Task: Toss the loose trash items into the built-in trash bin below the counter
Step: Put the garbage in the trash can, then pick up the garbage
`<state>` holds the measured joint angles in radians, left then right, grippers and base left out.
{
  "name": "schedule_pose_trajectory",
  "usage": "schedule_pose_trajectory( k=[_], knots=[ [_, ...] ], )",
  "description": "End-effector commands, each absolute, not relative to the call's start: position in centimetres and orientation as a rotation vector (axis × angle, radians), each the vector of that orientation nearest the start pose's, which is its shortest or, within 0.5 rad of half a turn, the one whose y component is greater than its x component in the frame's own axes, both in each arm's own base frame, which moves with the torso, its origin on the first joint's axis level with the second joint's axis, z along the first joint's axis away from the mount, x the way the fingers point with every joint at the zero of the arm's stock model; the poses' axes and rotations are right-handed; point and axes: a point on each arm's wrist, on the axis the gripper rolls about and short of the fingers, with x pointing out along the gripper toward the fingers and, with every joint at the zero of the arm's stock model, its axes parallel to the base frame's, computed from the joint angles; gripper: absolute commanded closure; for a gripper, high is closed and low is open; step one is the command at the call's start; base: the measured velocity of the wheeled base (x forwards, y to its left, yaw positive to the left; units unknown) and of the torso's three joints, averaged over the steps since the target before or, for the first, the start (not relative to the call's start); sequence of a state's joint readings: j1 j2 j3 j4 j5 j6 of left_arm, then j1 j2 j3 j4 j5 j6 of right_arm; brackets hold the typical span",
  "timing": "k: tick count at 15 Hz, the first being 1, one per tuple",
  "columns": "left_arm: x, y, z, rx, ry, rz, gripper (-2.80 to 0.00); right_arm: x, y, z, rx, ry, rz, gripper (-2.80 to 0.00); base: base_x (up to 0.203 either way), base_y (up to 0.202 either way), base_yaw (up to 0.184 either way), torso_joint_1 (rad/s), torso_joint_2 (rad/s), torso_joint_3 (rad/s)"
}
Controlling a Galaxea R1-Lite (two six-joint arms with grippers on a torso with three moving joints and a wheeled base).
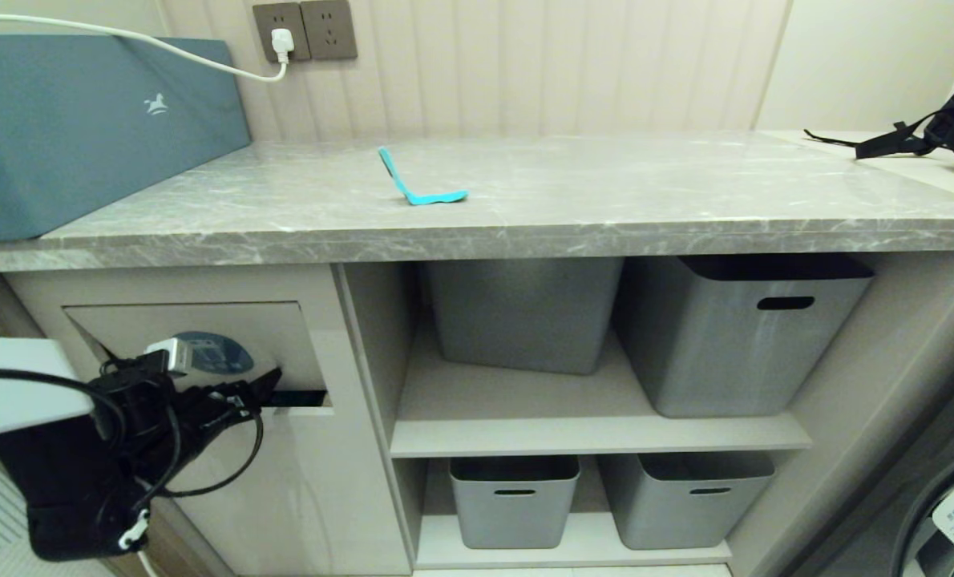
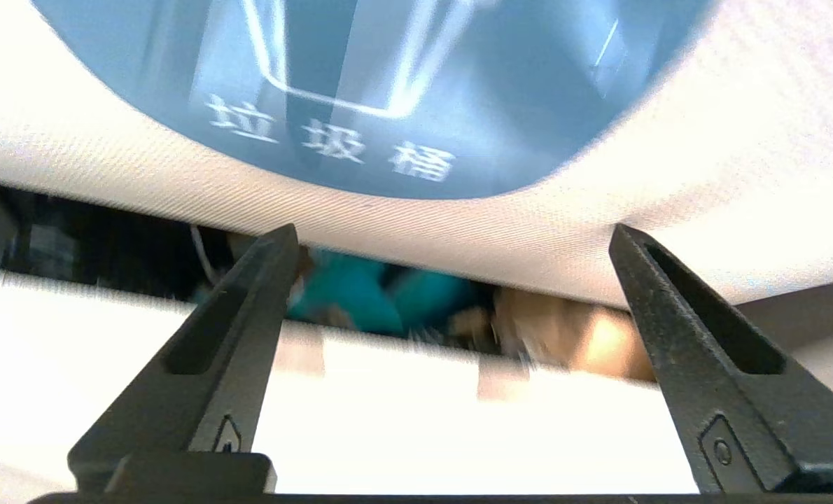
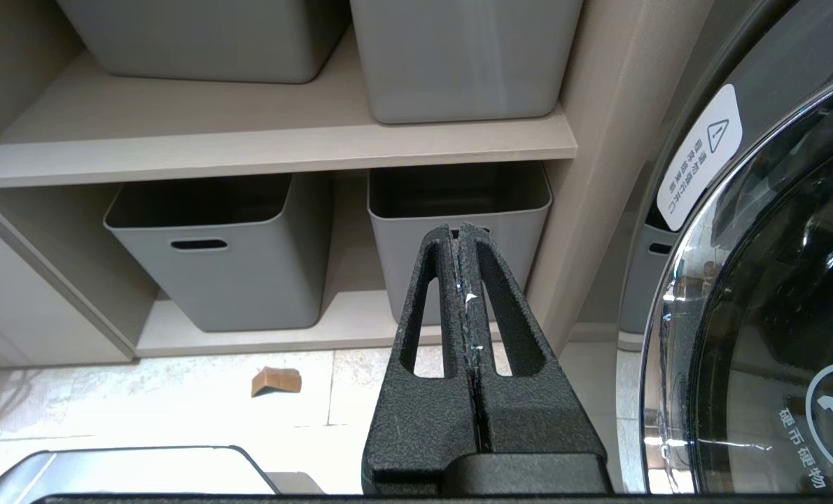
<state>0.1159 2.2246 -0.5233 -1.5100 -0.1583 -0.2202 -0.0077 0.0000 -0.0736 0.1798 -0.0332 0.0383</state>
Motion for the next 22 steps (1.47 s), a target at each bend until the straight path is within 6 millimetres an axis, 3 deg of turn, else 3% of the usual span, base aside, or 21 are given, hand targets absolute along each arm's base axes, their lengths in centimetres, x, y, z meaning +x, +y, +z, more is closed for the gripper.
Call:
schedule_pose_trajectory(
  k=[1,5,6,11,13,18,22],
  knots=[
    [31.1,3.3,5.6,-0.245,0.172,-0.037,-2.8,-2.9,-0.1,7.7,0.037,0.108,-0.043,0.0,0.0,0.0,0.0,0.0,0.0,0.0],
    [26.2,2.6,9.3,-0.236,0.124,-0.063,-2.8,-2.9,-0.1,7.7,0.038,0.108,-0.044,0.0,0.0,0.0,0.0,0.0,0.0,0.0],
    [24.7,2.4,10.1,-0.232,0.107,-0.068,0.0,-2.9,-0.1,7.7,0.037,0.108,-0.043,0.0,0.0,0.0,0.0,0.0,0.0,0.0],
    [16.3,1.3,14.4,-0.207,-0.011,-0.114,0.0,-2.9,-0.1,7.7,0.037,0.108,-0.043,0.0,0.0,0.0,0.0,0.0,0.0,0.0],
    [12.4,0.8,15.2,-0.194,-0.019,-0.125,0.0,-2.9,-0.1,7.7,0.038,0.108,-0.043,0.0,0.0,0.0,0.0,0.0,0.0,0.0],
    [3.7,-0.3,13.0,-0.086,0.037,-0.163,0.0,-2.9,-0.1,7.7,0.038,0.108,-0.044,0.0,0.0,0.0,0.0,0.0,0.0,0.0],
    [0.3,-0.4,10.6,-0.024,0.114,-0.196,0.0,-2.9,-0.1,7.7,0.038,0.108,-0.044,0.0,0.0,0.0,0.0,0.0,0.0,0.0]
  ],
)
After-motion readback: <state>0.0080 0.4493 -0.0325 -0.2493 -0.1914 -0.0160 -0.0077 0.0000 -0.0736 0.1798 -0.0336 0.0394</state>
